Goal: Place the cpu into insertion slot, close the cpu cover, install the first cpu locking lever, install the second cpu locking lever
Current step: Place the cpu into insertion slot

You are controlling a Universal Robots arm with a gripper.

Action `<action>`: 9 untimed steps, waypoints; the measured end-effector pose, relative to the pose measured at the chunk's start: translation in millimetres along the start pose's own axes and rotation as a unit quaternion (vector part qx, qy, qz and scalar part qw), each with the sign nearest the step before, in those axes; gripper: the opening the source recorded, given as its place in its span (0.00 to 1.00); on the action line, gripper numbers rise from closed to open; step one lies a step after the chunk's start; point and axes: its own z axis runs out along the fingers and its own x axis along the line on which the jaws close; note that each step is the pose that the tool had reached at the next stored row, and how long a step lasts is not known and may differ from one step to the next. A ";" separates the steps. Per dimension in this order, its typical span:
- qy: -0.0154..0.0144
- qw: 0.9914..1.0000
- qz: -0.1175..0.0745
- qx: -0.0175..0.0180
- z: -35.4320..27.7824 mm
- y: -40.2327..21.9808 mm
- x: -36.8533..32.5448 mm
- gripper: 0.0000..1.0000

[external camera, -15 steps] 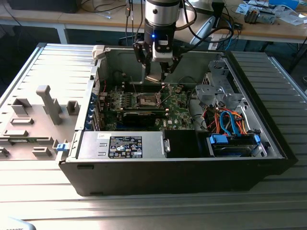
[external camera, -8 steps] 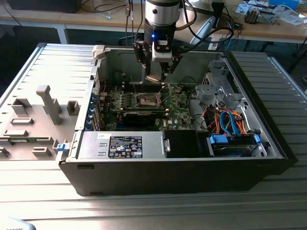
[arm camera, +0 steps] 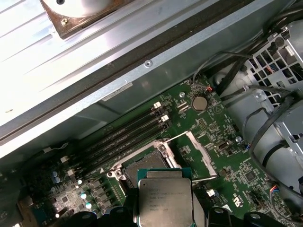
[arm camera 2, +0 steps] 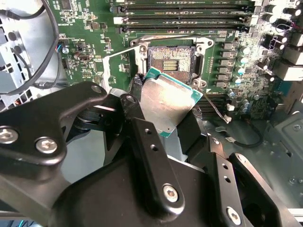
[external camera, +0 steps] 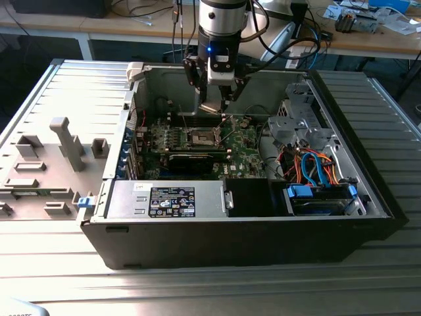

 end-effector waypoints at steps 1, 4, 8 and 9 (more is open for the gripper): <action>0.000 1.000 0.001 0.000 0.0 0.0 0.0 0.55; 0.000 1.000 0.005 0.000 0.0 0.0 0.0 0.55; -0.001 1.000 0.010 0.000 0.0 0.0 0.0 0.55; -0.001 1.000 0.011 0.000 0.0 0.0 0.0 0.55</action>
